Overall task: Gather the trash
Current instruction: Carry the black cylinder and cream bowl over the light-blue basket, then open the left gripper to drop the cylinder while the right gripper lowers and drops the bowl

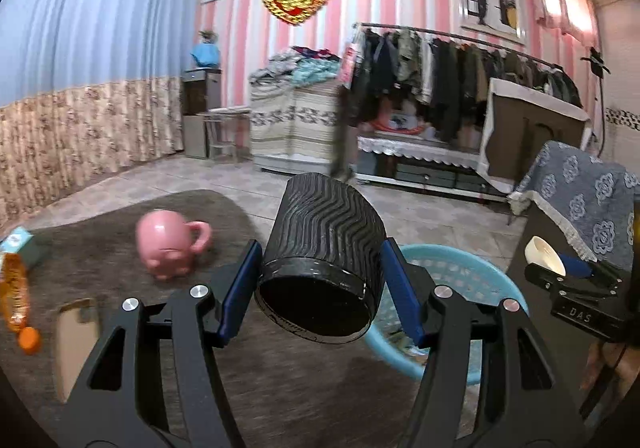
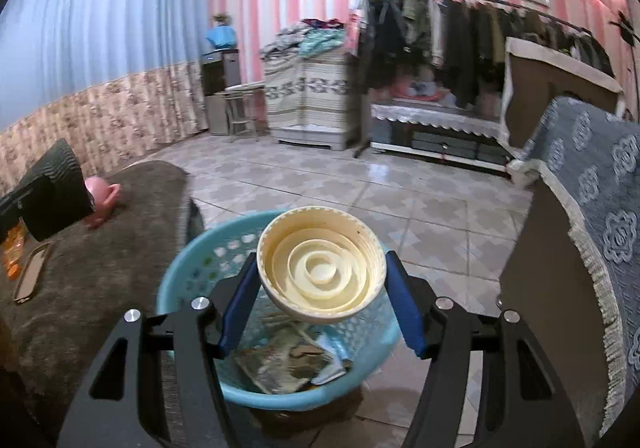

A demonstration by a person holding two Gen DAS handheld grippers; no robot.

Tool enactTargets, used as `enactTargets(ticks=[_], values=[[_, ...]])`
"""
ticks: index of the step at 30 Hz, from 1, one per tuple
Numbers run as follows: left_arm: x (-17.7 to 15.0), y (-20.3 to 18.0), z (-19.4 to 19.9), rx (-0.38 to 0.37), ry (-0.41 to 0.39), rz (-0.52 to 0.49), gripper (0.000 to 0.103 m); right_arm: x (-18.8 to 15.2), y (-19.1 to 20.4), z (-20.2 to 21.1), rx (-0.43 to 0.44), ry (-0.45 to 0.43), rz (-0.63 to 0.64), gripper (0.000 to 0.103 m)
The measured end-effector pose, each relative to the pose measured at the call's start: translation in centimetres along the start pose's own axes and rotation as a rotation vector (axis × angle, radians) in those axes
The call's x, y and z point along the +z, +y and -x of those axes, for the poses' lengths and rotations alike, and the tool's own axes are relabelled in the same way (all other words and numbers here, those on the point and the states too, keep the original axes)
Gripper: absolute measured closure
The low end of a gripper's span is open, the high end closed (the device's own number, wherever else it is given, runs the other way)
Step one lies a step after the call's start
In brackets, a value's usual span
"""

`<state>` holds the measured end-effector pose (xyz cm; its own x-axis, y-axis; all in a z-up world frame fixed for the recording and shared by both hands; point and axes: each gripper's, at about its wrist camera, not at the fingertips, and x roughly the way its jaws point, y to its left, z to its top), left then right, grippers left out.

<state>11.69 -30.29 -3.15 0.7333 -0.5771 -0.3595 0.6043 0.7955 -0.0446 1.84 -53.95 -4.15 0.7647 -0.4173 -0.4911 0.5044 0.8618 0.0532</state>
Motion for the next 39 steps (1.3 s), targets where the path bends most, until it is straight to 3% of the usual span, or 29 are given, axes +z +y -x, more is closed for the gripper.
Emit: enactTargets(ticks=[7, 16, 17, 18, 20, 27, 37, 39], values=[[-0.9, -3.6, -4.7, -0.088, 0.055, -0.018, 0.043, -0.6, -1.8, -1.4, -0.024, 0.017, -0.019, 0.041], [-1.7, -5.9, -9.2, -0.142, 0.122, -0.038, 0.042, -1.8, -3.6, -3.1, -0.044, 0.053, -0.052, 0.041], [-1.7, -6.1, -9.5, -0.147, 0.126, -0.042, 0.041, -1.9, -3.6, -3.2, -0.044, 0.056, -0.053, 0.041], [-1.6, -6.2, -9.7, -0.149, 0.128, -0.050, 0.033, -1.9, -3.5, -3.2, -0.044, 0.057, -0.052, 0.041], [-1.3, -6.0, -9.6, -0.129, 0.115, -0.049, 0.021, -1.9, -3.2, -3.4, -0.042, 0.062, -0.044, 0.041], [0.2, -2.4, -7.6, 0.009, 0.052, -0.006, 0.005, -1.8, -1.2, -3.9, -0.026, 0.067, -0.022, 0.041], [1.1, 3.4, -2.9, 0.226, -0.010, 0.007, 0.005, -0.9, 2.5, -5.2, -0.012, 0.048, 0.010, 0.041], [1.2, 4.7, -2.2, 0.242, -0.002, 0.033, 0.005, -0.9, 2.8, -5.2, -0.007, 0.049, 0.005, 0.028]])
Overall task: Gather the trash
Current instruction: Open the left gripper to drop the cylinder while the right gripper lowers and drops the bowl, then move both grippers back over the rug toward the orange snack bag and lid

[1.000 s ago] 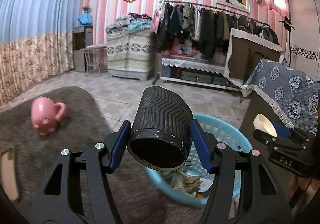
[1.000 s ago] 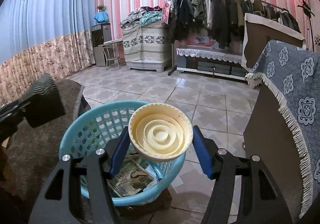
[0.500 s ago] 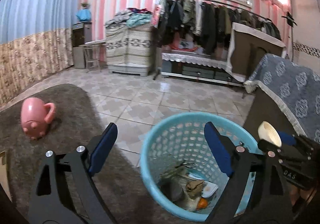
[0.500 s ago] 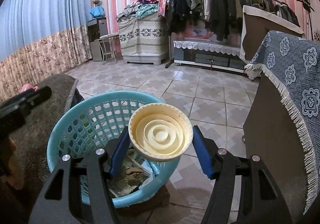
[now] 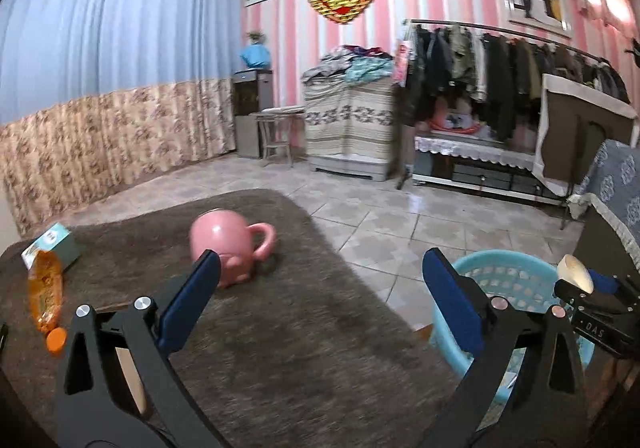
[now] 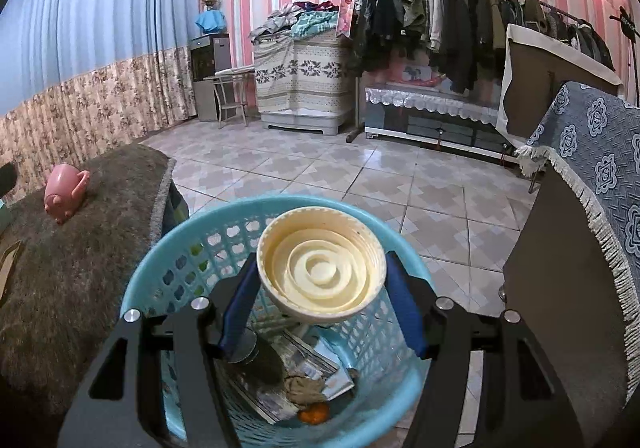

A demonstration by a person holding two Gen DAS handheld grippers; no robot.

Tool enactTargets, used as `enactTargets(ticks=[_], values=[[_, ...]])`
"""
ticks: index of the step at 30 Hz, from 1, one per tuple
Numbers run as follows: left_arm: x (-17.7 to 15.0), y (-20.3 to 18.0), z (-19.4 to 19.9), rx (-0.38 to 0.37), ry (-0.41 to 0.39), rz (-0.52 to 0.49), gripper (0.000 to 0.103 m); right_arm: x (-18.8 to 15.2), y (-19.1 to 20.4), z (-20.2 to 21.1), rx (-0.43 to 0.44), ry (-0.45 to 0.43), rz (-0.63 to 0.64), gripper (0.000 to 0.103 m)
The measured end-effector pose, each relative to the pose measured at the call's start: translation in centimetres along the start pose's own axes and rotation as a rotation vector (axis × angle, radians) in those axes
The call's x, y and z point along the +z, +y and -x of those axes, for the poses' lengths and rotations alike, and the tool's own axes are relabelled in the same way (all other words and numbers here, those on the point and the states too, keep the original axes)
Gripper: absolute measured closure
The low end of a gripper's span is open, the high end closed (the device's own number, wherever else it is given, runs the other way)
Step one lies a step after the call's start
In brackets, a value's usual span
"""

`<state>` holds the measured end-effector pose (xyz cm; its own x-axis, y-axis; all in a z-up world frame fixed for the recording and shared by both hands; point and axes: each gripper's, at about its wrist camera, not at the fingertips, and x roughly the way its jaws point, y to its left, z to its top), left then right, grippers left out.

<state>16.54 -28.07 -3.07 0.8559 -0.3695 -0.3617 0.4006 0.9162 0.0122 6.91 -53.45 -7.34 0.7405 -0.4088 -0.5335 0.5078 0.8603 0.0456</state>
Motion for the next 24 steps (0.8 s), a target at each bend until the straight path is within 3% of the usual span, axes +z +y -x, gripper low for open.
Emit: enactTargets(ticks=[6, 14, 24], values=[[0.4, 2.8, 1.0, 0.032, 0.012, 0.045, 0.005, 0.1, 0.9, 1.0, -0.011, -0.014, 0.012, 0.012], [0.1, 5.5, 3.4, 0.082, 0.008, 0.062, 0.005, 1.2, 2.4, 2.7, 0.003, -0.029, 0.034, 0.011], [0.7, 13.1, 7.3, 0.198, 0.000, 0.127, 0.005, 2.0, 7.4, 5.3, 0.086, -0.048, 0.087, 0.010]])
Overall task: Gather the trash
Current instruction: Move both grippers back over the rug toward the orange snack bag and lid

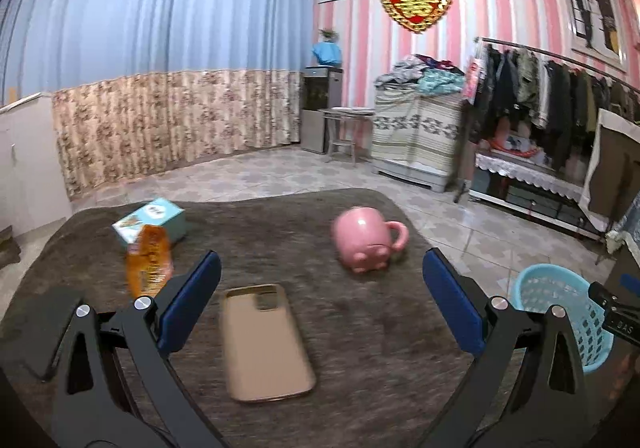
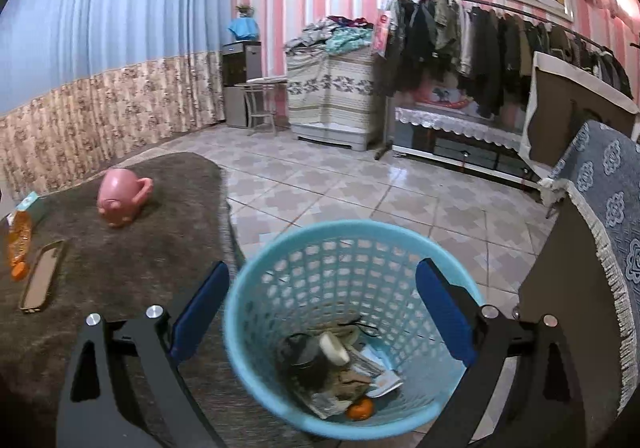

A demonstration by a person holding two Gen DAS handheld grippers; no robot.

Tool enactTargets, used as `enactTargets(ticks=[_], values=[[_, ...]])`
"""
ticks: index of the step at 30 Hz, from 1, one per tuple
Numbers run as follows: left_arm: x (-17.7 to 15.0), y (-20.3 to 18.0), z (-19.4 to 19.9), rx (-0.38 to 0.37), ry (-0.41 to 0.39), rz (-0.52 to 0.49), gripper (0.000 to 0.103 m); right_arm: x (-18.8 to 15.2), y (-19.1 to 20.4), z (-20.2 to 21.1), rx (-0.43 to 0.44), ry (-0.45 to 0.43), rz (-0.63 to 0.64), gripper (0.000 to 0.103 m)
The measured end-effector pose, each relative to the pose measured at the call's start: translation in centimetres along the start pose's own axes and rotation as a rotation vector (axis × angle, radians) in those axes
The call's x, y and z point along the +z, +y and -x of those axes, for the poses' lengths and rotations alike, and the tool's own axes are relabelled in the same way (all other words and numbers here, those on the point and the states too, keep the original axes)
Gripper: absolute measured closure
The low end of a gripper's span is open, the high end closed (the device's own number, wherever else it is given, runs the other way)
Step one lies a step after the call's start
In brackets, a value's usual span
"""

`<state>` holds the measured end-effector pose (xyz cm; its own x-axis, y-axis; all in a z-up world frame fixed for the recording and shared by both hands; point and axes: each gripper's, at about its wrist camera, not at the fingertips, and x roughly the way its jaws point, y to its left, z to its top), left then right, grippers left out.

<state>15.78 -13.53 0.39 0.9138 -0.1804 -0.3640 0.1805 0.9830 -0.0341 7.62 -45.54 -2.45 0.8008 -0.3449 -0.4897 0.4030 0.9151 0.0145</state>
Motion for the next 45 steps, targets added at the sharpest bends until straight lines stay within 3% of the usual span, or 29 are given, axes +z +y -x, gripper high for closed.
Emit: enactTargets(ticks=[21, 33, 45], values=[[-0.9, 13.3, 3.4, 0.205, 0.035, 0.091, 0.005, -0.2, 12.9, 2.9, 0.187, -0.007, 0.151, 0.010], [-2.5, 18.8, 3.0, 0.275, 0.063, 0.144, 0.005, -0.5, 17.3, 1.9, 0.215, 0.013, 0.213, 0.010], [-3.7, 22.0, 2.8, 0.316, 0.087, 0.174, 0.005, -1.3, 20.3, 0.8, 0.226, 0.033, 0.265, 0.010]])
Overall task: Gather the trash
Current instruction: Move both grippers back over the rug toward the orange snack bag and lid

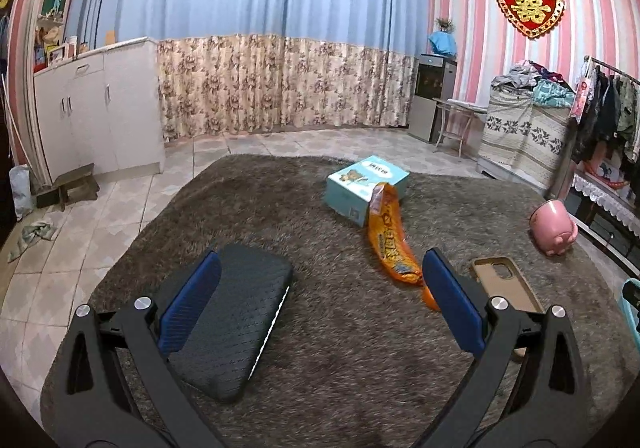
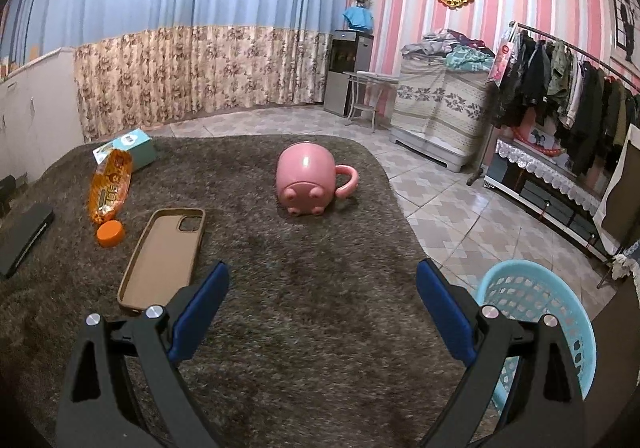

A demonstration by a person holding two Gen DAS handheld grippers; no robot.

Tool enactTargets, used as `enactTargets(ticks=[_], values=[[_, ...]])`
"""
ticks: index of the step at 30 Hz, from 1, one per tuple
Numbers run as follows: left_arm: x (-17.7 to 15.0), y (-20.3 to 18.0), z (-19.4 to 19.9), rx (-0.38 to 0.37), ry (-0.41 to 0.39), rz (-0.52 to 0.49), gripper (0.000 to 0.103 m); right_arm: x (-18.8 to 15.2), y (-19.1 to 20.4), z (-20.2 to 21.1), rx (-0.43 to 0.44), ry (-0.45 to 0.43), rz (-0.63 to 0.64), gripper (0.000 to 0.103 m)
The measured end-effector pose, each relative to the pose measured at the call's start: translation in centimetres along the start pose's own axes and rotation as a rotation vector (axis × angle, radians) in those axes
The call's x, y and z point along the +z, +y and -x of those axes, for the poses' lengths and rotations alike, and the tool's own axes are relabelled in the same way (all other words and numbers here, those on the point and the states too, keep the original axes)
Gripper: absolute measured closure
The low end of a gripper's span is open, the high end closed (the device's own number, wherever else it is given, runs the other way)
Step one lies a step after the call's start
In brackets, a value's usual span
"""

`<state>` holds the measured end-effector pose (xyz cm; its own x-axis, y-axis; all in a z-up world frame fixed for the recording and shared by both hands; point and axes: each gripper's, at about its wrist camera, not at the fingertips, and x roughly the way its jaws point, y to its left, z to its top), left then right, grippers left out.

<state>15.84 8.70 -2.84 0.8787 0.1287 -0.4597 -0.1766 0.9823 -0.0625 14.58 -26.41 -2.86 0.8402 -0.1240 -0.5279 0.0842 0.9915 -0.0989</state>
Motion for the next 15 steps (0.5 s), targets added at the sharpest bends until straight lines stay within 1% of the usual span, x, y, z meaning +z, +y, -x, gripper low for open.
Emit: enactTargets(ticks=[6, 9, 12, 13, 14, 15], values=[[0.1, 0.7, -0.2, 0.017, 0.000, 0.002, 0.005, 0.3, 0.9, -1.1, 0.006, 0.013, 0.008, 0.010], [0.7, 1.4, -0.3, 0.023, -0.003, -0.001, 0.005, 0.8, 1.9, -1.9, 0.031, 0.013, 0.021, 0.010], [1.3, 2.4, -0.6, 0.039, -0.011, -0.019, 0.005, 1.4, 3.8, -2.8, 0.072, 0.008, 0.057, 0.010], [1.2, 2.7, -0.7, 0.045, -0.012, -0.022, 0.005, 1.6, 4.8, -3.2, 0.094, 0.011, 0.076, 0.009], [1.3, 3.0, -0.9, 0.052, -0.011, -0.025, 0.005, 1.7, 5.4, -3.5, 0.105, 0.013, 0.087, 0.004], [1.3, 3.5, -1.1, 0.060, -0.008, -0.026, 0.005, 1.8, 6.4, -3.9, 0.130, 0.013, 0.106, 0.004]])
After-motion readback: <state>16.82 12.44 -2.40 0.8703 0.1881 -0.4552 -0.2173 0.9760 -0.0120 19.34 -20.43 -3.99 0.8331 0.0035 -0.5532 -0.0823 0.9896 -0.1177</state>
